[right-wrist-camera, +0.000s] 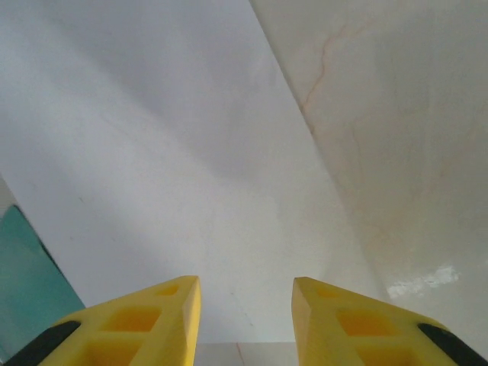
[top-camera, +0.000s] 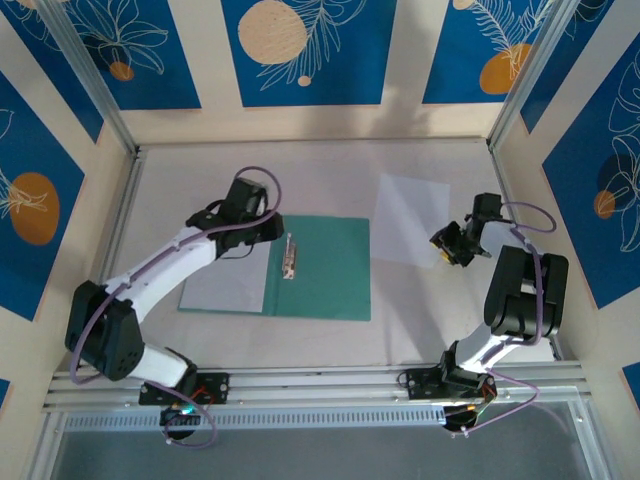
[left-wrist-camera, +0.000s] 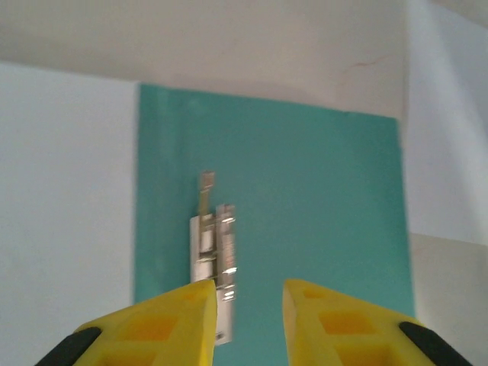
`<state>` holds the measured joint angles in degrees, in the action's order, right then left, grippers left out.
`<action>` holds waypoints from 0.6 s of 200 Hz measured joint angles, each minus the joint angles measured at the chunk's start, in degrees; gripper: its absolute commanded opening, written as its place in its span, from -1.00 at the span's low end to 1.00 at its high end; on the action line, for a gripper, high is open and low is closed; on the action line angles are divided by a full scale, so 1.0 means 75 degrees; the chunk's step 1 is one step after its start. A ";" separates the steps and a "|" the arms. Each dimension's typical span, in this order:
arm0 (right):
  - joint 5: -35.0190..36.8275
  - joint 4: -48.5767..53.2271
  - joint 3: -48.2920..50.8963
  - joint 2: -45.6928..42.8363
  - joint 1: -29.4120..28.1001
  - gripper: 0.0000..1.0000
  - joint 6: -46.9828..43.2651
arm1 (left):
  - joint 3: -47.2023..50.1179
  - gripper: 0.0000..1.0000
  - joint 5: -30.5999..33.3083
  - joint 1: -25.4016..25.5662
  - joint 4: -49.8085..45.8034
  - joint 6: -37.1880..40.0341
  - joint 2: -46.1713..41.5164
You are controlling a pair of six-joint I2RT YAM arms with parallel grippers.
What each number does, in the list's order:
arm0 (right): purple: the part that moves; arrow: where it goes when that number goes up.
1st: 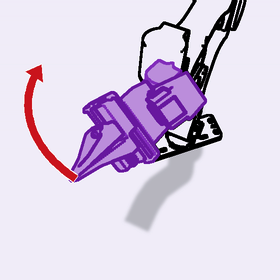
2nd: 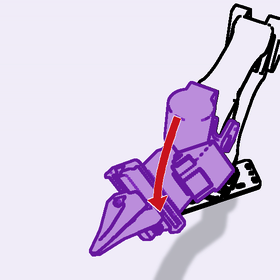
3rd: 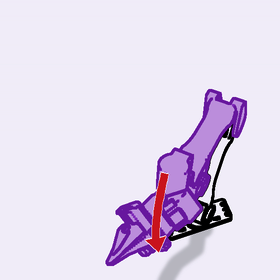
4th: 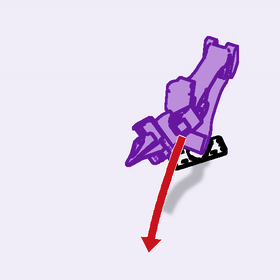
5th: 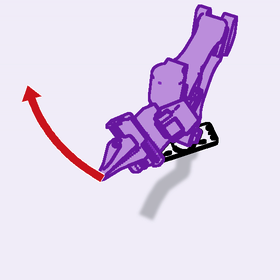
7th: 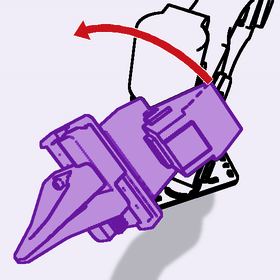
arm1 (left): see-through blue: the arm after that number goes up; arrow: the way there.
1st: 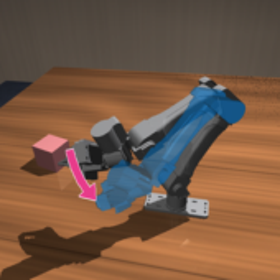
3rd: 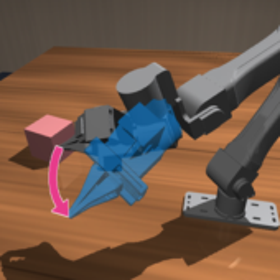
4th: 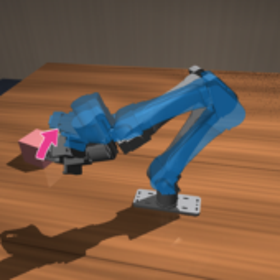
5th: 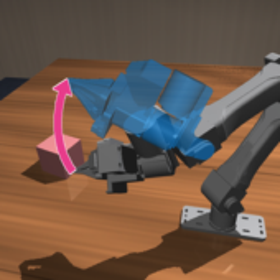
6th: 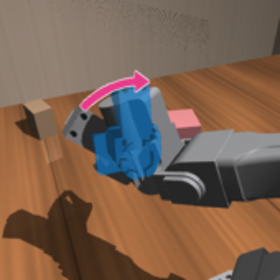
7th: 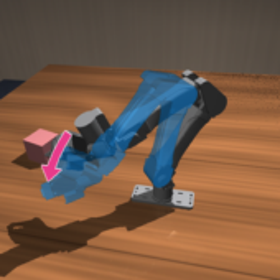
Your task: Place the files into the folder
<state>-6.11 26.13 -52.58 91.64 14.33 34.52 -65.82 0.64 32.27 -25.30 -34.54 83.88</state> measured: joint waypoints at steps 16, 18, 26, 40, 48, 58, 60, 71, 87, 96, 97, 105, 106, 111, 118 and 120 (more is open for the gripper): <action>-0.0079 -0.0003 -0.0137 -0.0111 -0.0035 -0.22 -0.0026 | -0.0513 -0.43 0.0003 0.0405 0.0096 -0.0003 0.0513; -0.0087 -0.0012 -0.0152 -0.0134 -0.0050 -0.22 -0.0026 | -0.0557 -0.43 0.0000 0.0434 0.0108 -0.0003 0.0557; -0.0198 -0.0052 -0.0178 -0.0195 -0.0152 -0.23 -0.0026 | -0.0775 -0.42 -0.0003 0.0580 0.0163 -0.0003 0.0836; -0.0431 -0.0175 -0.0201 -0.0236 -0.0388 -0.23 -0.0023 | -0.1148 -0.43 -0.0029 0.0801 0.0271 -0.0003 0.1343; -0.0548 -0.0224 -0.0210 -0.0224 -0.0536 -0.23 -0.0012 | -0.1358 -0.43 -0.0032 0.0901 0.0280 -0.0003 0.1614; -0.0662 -0.0277 -0.0224 -0.0187 -0.0702 -0.23 0.0012 | -0.1635 -0.43 -0.0035 0.0997 0.0309 -0.0003 0.1932; -0.0676 -0.0291 -0.0224 -0.0172 -0.0734 -0.23 0.0012 | -0.1693 -0.43 -0.0038 0.1014 0.0321 -0.0003 0.2002; -0.0772 -0.0364 -0.0242 -0.0064 -0.0909 -0.24 0.0035 | -0.1958 -0.43 -0.0067 0.1090 0.0332 -0.0009 0.2308; -0.0799 -0.0399 -0.0268 0.0198 -0.1090 -0.24 0.0064 | -0.2282 -0.43 -0.0122 0.1174 0.0417 -0.0061 0.2702; -0.0790 -0.0391 -0.0294 0.0361 -0.1137 -0.25 0.0067 | -0.2460 -0.43 -0.0175 0.1198 0.0443 -0.0096 0.2900; -0.0793 -0.0388 -0.0300 0.0391 -0.1142 -0.24 0.0067 | -0.2474 -0.43 -0.0181 0.1201 0.0443 -0.0099 0.2914; -0.0764 -0.0382 -0.0323 0.0536 -0.1151 -0.24 0.0064 | -0.2646 -0.43 -0.0236 0.1215 0.0472 -0.0134 0.3110; -0.0761 -0.0382 -0.0326 0.0548 -0.1151 -0.24 0.0064 | -0.2675 -0.43 -0.0236 0.1218 0.0481 -0.0143 0.3142; -0.0731 -0.0367 -0.0344 0.0629 -0.1151 -0.24 0.0064 | -0.2760 -0.43 -0.0271 0.1230 0.0495 -0.0154 0.3255; -0.0676 -0.0361 -0.0347 0.0717 -0.1142 -0.25 0.0061 | -0.2868 -0.43 -0.0312 0.1239 0.0519 -0.0181 0.3401; -0.0653 -0.0356 -0.0347 0.0737 -0.1139 -0.25 0.0061 | -0.2900 -0.43 -0.0323 0.1241 0.0527 -0.0192 0.3450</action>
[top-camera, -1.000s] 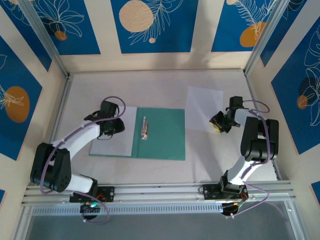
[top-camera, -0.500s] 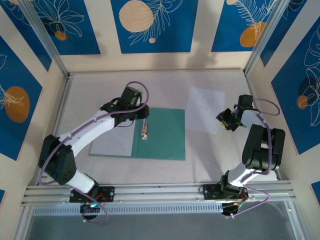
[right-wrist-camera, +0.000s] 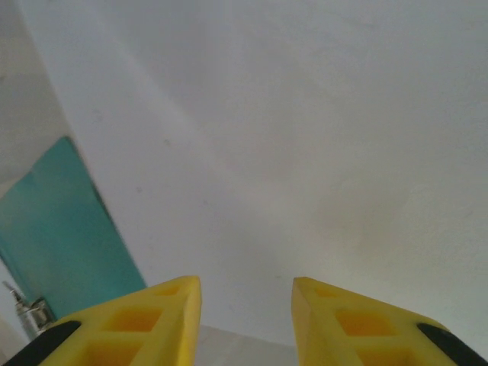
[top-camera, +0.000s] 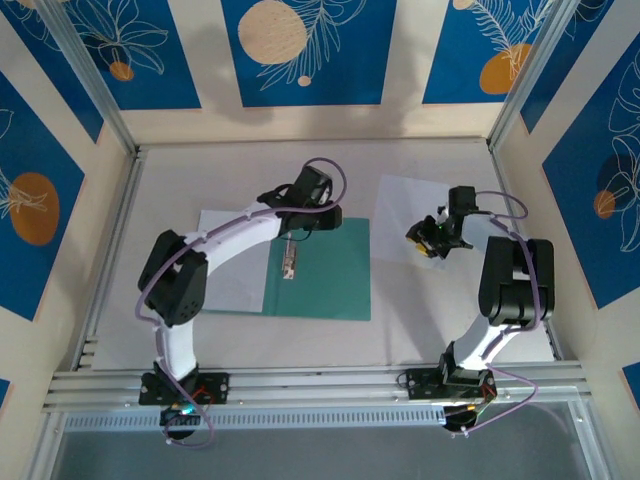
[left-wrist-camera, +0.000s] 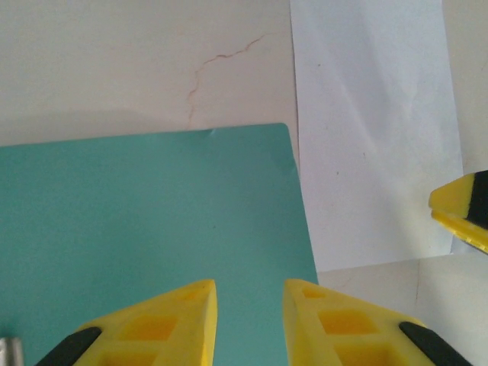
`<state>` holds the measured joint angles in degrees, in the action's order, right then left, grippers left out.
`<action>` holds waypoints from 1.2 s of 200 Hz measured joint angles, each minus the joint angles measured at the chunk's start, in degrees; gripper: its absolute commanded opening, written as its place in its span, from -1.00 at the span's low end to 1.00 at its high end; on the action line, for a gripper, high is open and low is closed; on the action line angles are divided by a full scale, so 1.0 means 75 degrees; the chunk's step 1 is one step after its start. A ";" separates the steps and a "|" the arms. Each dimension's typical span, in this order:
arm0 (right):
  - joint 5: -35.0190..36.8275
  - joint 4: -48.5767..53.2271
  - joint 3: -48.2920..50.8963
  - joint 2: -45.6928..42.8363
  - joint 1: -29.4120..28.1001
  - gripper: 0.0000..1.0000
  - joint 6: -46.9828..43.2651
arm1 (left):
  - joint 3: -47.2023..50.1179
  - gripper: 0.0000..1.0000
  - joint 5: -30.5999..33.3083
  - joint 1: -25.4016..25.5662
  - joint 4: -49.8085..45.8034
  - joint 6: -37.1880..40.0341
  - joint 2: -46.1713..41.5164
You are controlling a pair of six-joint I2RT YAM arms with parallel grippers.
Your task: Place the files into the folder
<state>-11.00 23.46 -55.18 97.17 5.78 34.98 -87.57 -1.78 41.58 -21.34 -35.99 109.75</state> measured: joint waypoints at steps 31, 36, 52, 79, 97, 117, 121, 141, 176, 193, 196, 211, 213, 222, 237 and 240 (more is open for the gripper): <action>0.0172 0.0017 0.0003 0.0076 0.0102 -0.24 -0.0006 | -0.0399 -0.44 -0.0172 0.0061 0.0090 -0.0157 0.0627; 0.0201 0.0017 0.0003 0.0076 0.0125 -0.25 -0.0006 | -0.0443 -0.44 -0.0195 0.0073 0.0119 -0.0163 0.0711; 0.0268 0.0044 0.0012 0.0076 0.0219 -0.25 -0.0009 | -0.0612 -0.44 -0.0256 0.0096 0.0137 -0.0216 0.0944; 0.0358 0.0038 0.0090 0.0076 0.0466 -0.26 -0.0006 | -0.0906 -0.44 -0.0358 0.0143 0.0172 -0.0289 0.1239; 0.0358 0.0026 0.0227 0.0076 0.0673 -0.27 -0.0003 | -0.0979 -0.44 -0.0370 0.0175 0.0204 -0.0356 0.1279; 0.0353 0.0029 0.0329 0.0076 0.0836 -0.29 0.0000 | -0.1075 -0.44 -0.0423 0.0189 0.0254 -0.0388 0.1303; 0.0353 0.0026 0.0332 0.0076 0.0863 -0.30 0.0000 | -0.1084 -0.44 -0.0425 0.0189 0.0262 -0.0391 0.1306; 0.0344 -0.0026 0.0361 0.0076 0.0970 -0.33 0.0000 | -0.1154 -0.44 -0.0472 0.0195 0.0306 -0.0417 0.1335; 0.0341 -0.0038 0.0382 0.0070 0.1008 -0.33 0.0000 | -0.1157 -0.44 -0.0539 0.0195 0.0321 -0.0417 0.1349; 0.0347 -0.0035 0.0391 0.0058 0.1020 -0.33 0.0000 | -0.1157 -0.44 -0.0560 0.0195 0.0329 -0.0420 0.1349; 0.0341 -0.0035 0.0391 0.0058 0.1029 -0.33 0.0000 | -0.1157 -0.44 -0.0565 0.0195 0.0329 -0.0420 0.1349; 0.0245 -0.0035 0.0391 0.0041 0.1049 -0.33 0.0003 | -0.1160 -0.44 -0.0571 0.0201 0.0332 -0.0420 0.1349; 0.0236 -0.0032 0.0391 0.0029 0.1049 -0.32 0.0000 | -0.1160 -0.44 -0.0574 0.0204 0.0332 -0.0420 0.1349; 0.0201 -0.0003 0.0391 -0.0055 0.1058 -0.31 0.0003 | -0.1180 -0.44 -0.0589 0.0210 0.0326 -0.0417 0.1367; 0.0149 0.0052 0.0391 -0.0326 0.1081 -0.28 -0.0003 | -0.1320 -0.44 -0.0589 0.0227 0.0306 -0.0414 0.1460; 0.0128 0.0064 0.0391 -0.0393 0.1090 -0.27 -0.0003 | -0.1349 -0.44 -0.0589 0.0230 0.0306 -0.0414 0.1483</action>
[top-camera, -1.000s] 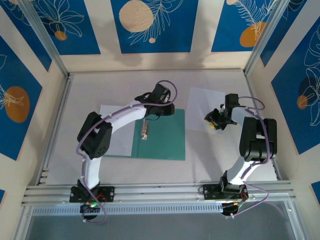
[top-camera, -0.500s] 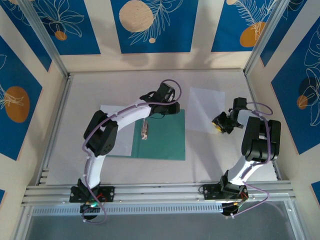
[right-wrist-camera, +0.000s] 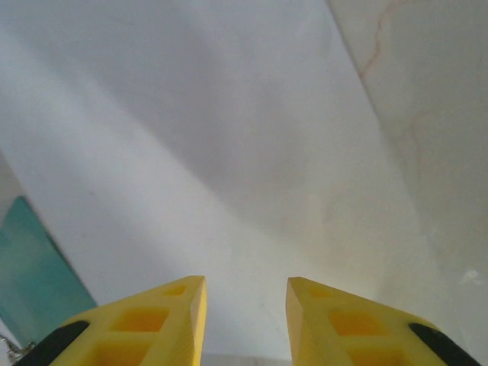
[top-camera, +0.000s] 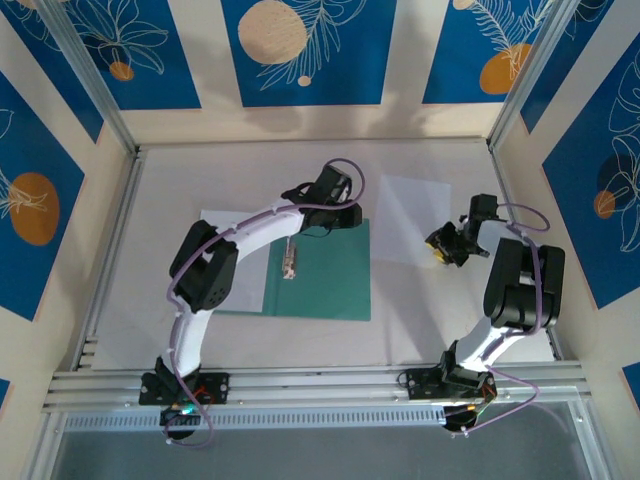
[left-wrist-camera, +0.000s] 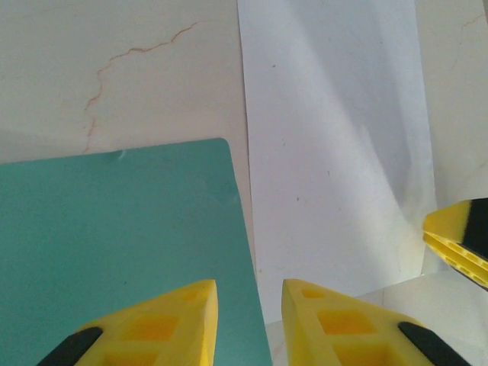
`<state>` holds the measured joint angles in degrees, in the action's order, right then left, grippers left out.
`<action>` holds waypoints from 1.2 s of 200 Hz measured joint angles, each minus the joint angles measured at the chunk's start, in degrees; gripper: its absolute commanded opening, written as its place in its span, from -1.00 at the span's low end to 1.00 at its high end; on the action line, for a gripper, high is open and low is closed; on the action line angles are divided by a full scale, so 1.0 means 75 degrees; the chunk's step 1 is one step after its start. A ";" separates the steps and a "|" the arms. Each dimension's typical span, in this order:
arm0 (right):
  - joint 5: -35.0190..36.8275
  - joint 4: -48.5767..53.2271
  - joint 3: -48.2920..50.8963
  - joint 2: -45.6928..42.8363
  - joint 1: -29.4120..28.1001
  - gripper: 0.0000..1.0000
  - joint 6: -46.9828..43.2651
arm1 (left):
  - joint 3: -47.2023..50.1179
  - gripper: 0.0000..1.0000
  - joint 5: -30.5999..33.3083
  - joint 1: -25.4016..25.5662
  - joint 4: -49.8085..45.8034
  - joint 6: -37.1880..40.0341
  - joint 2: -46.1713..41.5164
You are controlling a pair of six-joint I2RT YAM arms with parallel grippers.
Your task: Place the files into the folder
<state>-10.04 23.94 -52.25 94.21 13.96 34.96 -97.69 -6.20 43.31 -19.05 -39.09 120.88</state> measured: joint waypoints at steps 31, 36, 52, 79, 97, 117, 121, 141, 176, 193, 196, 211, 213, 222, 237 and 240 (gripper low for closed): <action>-0.0096 0.0242 -0.0160 -0.0659 0.0210 -0.18 -0.0032 | -0.0475 -0.43 0.0009 0.0085 -0.0140 0.0032 0.0332; -0.0093 0.0280 -0.0245 -0.0699 0.0239 -0.17 -0.0052 | -0.0580 -0.42 0.0012 0.0102 -0.0181 0.0041 0.0405; -0.0085 0.0350 -0.0539 -0.0726 0.0306 -0.16 -0.0119 | -0.1058 -0.39 0.0038 0.0172 -0.0356 0.0099 0.0705; 0.0087 0.0460 -0.1032 -0.0548 0.0309 -0.15 -0.0271 | -0.2148 -0.18 0.0117 0.0300 -0.0659 0.0344 0.1384; 0.0265 0.0530 -0.1285 -0.0271 0.0306 -0.09 -0.0391 | -0.2742 0.01 0.0236 0.0385 -0.0784 0.0580 0.1789; 0.0472 0.0612 -0.1463 0.0079 0.0309 -0.06 -0.0490 | -0.3293 0.17 0.0318 0.0466 -0.0863 0.0731 0.2200; 0.0501 0.0650 -0.1495 0.0131 0.0309 -0.06 -0.0513 | -0.3421 0.20 0.0323 0.0481 -0.0906 0.0743 0.2299; 0.0577 0.0766 -0.1661 0.0440 0.0306 -0.06 -0.0574 | -0.4092 0.31 0.0385 0.0533 -0.1075 0.0895 0.2801; 0.0662 0.0819 -0.1830 0.0807 0.0306 -0.05 -0.0632 | -0.4756 0.42 0.0504 0.0595 -0.1288 0.1125 0.3418; 0.0659 0.0825 -0.1839 0.0895 0.0306 -0.06 -0.0632 | -0.4922 0.44 0.0577 0.0629 -0.1381 0.1212 0.3625; 0.0662 0.0828 -0.1842 0.0906 0.0306 -0.05 -0.0632 | -0.4951 0.44 0.0583 0.0632 -0.1390 0.1212 0.3654; 0.0659 0.0822 -0.1862 0.0973 0.0306 -0.06 -0.0632 | -0.4998 0.45 0.0624 0.0656 -0.1425 0.1239 0.3768; 0.0659 0.0822 -0.1862 0.0976 0.0306 -0.06 -0.0632 | -0.5004 0.45 0.0629 0.0659 -0.1431 0.1239 0.3780; 0.0659 0.0819 -0.1865 0.1003 0.0306 -0.07 -0.0629 | -0.5045 0.45 0.0635 0.0664 -0.1445 0.1239 0.3838; 0.0659 0.0816 -0.1871 0.1029 0.0306 -0.07 -0.0629 | -0.5126 0.45 0.0644 0.0679 -0.1475 0.1239 0.3917; 0.0659 0.0816 -0.1871 0.1037 0.0306 -0.07 -0.0629 | -0.5138 0.45 0.0647 0.0679 -0.1478 0.1239 0.3931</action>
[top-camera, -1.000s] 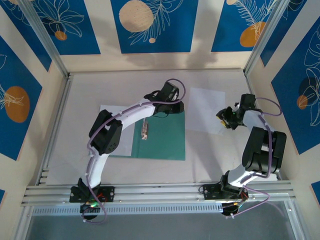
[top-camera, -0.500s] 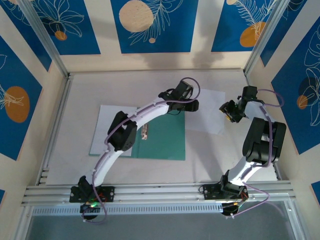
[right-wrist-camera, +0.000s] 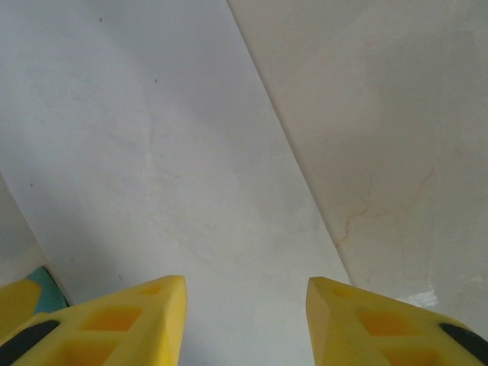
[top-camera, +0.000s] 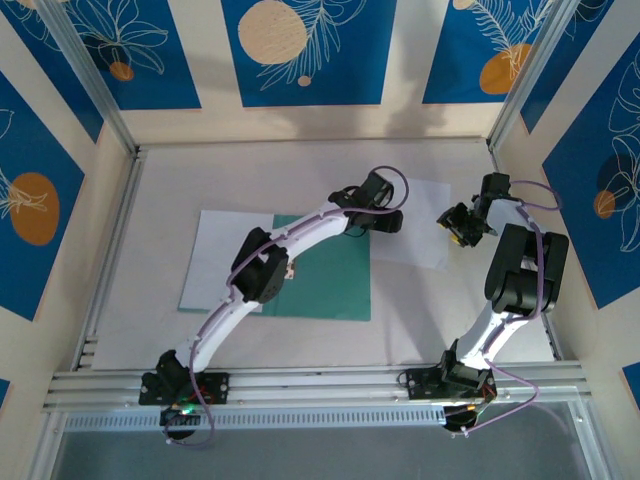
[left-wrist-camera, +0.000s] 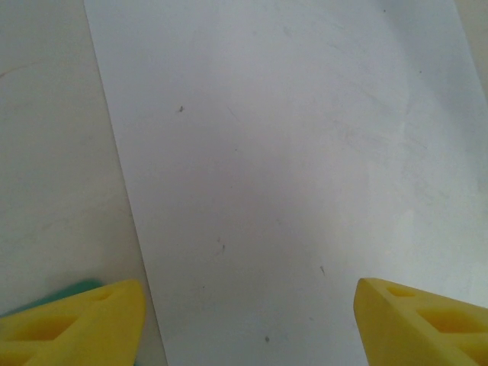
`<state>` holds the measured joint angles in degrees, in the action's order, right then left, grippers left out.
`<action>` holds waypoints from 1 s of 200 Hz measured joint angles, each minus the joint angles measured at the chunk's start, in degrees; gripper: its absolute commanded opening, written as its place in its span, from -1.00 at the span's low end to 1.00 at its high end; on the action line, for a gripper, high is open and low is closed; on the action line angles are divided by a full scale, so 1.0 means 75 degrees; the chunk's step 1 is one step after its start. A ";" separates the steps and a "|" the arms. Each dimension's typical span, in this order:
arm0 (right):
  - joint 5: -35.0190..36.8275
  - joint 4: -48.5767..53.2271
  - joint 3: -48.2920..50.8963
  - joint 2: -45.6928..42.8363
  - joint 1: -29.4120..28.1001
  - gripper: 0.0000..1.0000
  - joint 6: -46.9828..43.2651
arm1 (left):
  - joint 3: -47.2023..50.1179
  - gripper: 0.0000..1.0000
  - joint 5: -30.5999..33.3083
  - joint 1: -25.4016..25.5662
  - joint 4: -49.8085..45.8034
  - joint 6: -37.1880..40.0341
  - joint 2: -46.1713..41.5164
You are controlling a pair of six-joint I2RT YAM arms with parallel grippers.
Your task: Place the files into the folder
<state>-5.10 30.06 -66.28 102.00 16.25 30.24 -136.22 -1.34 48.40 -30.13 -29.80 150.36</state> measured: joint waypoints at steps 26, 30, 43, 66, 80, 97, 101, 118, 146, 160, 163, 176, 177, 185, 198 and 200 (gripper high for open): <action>-0.0003 0.0000 0.0000 0.0067 0.0000 -0.08 0.0003 | -0.0052 0.45 0.0023 0.0020 -0.0035 -0.0009 0.0102; -0.0003 -0.0003 0.0000 0.0076 0.0000 -0.09 0.0003 | -0.0061 0.45 0.0026 0.0023 -0.0055 -0.0009 0.0122; -0.0003 0.0000 -0.0003 0.0090 0.0000 -0.09 0.0003 | -0.0067 0.45 0.0073 0.0038 -0.0108 -0.0006 0.0178; -0.0006 -0.0003 -0.0003 0.0090 0.0000 -0.09 0.0003 | -0.0160 0.45 0.0192 0.0067 -0.0134 -0.0050 0.0224; -0.0006 -0.0006 -0.0003 0.0114 0.0000 -0.09 0.0003 | -0.0160 0.45 0.0245 0.0079 -0.0143 -0.0105 0.0239; -0.0006 -0.0006 -0.0003 0.0172 0.0000 -0.09 0.0006 | -0.0198 0.44 0.0251 0.0082 -0.0149 -0.0189 0.0262; -0.0006 -0.0006 -0.0003 0.0184 0.0000 -0.09 0.0006 | -0.0204 0.44 0.0251 0.0082 -0.0152 -0.0210 0.0265; -0.0006 -0.0006 -0.0006 0.0219 0.0000 -0.09 0.0006 | -0.0213 0.44 0.0251 0.0090 -0.0163 -0.0236 0.0265; -0.0009 -0.0003 -0.0006 0.0254 0.0000 -0.09 0.0006 | -0.0219 0.43 0.0277 0.0119 -0.0169 -0.0236 0.0265; -0.0006 -0.0003 -0.0009 0.0277 0.0003 -0.09 0.0003 | -0.0219 0.43 0.0277 0.0119 -0.0169 -0.0274 0.0265; -0.0006 -0.0003 -0.0009 0.0286 0.0003 -0.09 0.0003 | -0.0219 0.42 0.0277 0.0119 -0.0169 -0.0297 0.0265; -0.0006 0.0000 -0.0009 0.0321 0.0009 -0.09 0.0003 | -0.0219 0.42 0.0274 0.0122 -0.0166 -0.0379 0.0265; -0.0006 0.0000 -0.0009 0.0321 0.0009 -0.10 0.0003 | -0.0219 0.42 0.0274 0.0122 -0.0166 -0.0382 0.0265; -0.0003 0.0000 -0.0009 0.0338 0.0017 -0.10 0.0003 | -0.0216 0.42 0.0274 0.0122 -0.0166 -0.0411 0.0265; -0.0003 0.0006 -0.0009 0.0382 0.0041 -0.10 0.0003 | -0.0219 0.42 0.0274 0.0122 -0.0163 -0.0475 0.0265; -0.0003 0.0006 -0.0009 0.0388 0.0047 -0.10 0.0003 | -0.0219 0.42 0.0274 0.0125 -0.0163 -0.0495 0.0265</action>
<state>-5.13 30.11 -66.35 104.90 16.60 30.26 -137.86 0.71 49.34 -31.35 -33.52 152.35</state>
